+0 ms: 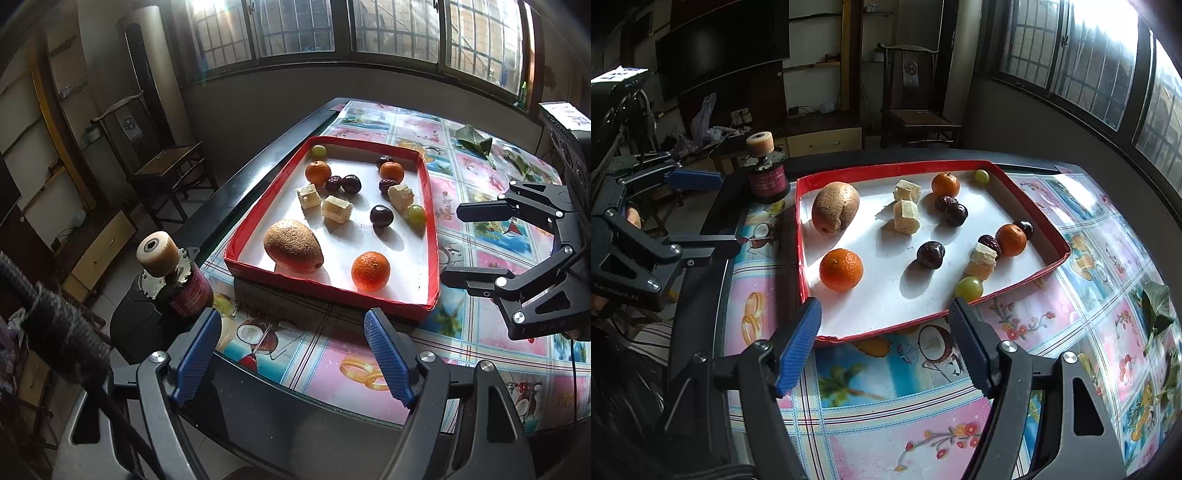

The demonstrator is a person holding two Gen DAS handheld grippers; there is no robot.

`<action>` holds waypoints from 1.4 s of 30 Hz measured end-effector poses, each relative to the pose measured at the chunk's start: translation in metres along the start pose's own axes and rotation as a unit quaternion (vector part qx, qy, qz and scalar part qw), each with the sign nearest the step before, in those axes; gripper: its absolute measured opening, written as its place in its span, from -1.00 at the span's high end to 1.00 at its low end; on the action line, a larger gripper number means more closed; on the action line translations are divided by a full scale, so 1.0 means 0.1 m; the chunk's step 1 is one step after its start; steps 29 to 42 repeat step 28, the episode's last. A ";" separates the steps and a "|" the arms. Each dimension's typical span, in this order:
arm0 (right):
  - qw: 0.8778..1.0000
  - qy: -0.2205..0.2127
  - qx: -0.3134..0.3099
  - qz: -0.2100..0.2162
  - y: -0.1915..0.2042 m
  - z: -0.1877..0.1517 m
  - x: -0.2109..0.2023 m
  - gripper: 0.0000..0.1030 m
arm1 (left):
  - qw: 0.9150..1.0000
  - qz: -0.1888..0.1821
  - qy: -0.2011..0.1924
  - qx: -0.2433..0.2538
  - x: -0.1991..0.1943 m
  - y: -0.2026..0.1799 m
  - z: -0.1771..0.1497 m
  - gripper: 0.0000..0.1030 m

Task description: Organize fruits

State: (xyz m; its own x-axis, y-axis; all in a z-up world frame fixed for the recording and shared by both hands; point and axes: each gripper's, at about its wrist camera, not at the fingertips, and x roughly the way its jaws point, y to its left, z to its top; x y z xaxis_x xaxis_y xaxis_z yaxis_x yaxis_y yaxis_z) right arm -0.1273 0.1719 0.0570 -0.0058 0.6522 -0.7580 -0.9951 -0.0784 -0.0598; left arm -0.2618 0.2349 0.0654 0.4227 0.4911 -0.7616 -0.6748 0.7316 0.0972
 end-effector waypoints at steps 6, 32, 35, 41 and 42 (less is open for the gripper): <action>1.000 0.003 -0.010 0.000 0.05 0.00 -0.01 -0.41 | 1.000 0.001 -0.002 -0.002 -0.02 0.04 -0.02 -0.55; 1.000 -0.003 0.004 0.006 0.11 -0.05 -0.03 -0.41 | 1.000 0.011 -0.013 -0.001 -0.09 0.04 -0.07 -0.55; 1.000 -0.003 0.004 0.006 0.11 -0.05 -0.03 -0.41 | 1.000 0.011 -0.013 -0.001 -0.09 0.04 -0.07 -0.55; 1.000 -0.003 0.004 0.006 0.11 -0.05 -0.03 -0.41 | 1.000 0.011 -0.013 -0.001 -0.09 0.04 -0.07 -0.55; 1.000 -0.003 0.004 0.006 0.11 -0.05 -0.03 -0.41 | 1.000 0.011 -0.013 -0.001 -0.09 0.04 -0.07 -0.55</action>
